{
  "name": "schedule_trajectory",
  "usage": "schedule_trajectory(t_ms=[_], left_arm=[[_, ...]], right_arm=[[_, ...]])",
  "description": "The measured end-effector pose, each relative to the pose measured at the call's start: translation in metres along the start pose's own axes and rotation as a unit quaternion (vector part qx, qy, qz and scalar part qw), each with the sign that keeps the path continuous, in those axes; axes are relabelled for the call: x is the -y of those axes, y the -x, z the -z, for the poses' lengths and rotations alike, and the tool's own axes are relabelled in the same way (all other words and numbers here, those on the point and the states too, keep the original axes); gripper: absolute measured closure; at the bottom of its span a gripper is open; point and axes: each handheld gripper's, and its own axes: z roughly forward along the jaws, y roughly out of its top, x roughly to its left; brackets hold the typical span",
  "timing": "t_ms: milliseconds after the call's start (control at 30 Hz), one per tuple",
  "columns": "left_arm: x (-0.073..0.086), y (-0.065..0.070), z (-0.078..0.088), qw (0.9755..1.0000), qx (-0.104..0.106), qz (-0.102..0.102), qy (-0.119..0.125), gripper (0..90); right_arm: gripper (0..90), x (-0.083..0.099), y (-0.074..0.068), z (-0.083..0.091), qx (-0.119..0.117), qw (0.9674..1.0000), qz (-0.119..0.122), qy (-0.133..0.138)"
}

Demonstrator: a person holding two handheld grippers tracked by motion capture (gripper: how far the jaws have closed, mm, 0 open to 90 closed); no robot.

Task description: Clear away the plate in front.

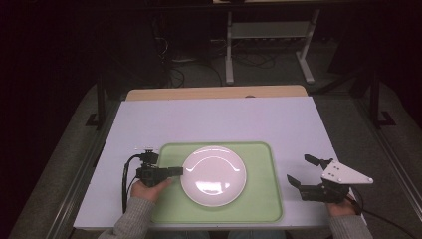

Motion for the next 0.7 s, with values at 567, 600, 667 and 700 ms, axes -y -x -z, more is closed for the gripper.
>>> schedule_trajectory(t_ms=[567,600,667,700], left_arm=[[0.0,0.012,0.012,0.9969,0.004,-0.066,0.041,67.8],[0.0,0.012,0.012,0.9969,0.004,-0.066,0.041,67.6],[0.001,0.012,0.015,0.9957,0.01,-0.076,0.051,66.4],[0.001,0.012,0.015,0.9957,0.01,-0.076,0.051,66.0]], right_arm=[[13.2,0.0,0.002,0.0,0.004,1.0,-0.004,-0.001],[13.2,0.0,0.002,0.0,0.004,1.0,-0.004,-0.001],[13.2,0.001,0.003,0.0,0.005,1.0,-0.004,0.0],[13.2,0.001,0.003,0.0,0.005,1.0,-0.004,0.0]])
